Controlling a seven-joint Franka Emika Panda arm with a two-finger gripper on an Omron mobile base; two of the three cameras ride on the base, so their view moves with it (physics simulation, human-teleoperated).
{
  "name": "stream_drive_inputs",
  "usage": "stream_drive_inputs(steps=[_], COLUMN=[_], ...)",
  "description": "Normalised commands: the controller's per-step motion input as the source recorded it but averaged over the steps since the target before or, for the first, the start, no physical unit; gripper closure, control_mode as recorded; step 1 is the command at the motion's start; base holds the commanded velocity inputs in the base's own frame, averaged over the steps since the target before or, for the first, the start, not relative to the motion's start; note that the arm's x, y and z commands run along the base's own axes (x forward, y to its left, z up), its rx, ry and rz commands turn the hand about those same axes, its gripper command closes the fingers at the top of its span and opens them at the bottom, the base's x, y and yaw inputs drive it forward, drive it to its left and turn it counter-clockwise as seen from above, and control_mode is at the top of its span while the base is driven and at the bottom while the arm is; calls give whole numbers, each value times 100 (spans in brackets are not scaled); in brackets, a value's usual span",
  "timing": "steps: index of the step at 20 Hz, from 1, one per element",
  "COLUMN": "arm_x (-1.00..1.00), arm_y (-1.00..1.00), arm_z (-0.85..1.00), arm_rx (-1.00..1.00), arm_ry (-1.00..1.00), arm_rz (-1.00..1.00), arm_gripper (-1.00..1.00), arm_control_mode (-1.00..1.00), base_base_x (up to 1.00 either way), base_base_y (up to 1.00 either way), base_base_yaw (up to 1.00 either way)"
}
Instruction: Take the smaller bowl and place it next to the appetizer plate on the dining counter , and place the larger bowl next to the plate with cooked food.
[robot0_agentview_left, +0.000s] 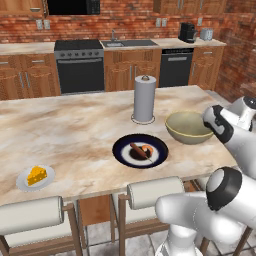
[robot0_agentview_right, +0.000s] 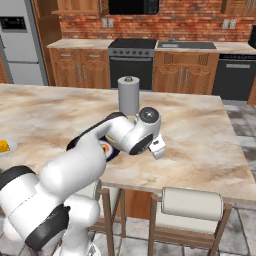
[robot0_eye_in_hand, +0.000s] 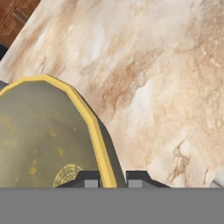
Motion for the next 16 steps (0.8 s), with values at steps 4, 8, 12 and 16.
stream_drive_inputs(steps=[4,8,12,16], arm_x=[31,32,34,33], arm_y=[-19,-18,-13,-7], arm_z=[-34,-32,-26,-27], arm_rx=[0,0,0,0], arm_ry=[0,0,0,0], arm_rz=[0,0,0,0], arm_gripper=[100,100,100,100], arm_control_mode=[-100,-100,-100,-100], base_base_x=[0,0,0,0], base_base_y=[0,0,0,0], base_base_yaw=[0,0,0,0])
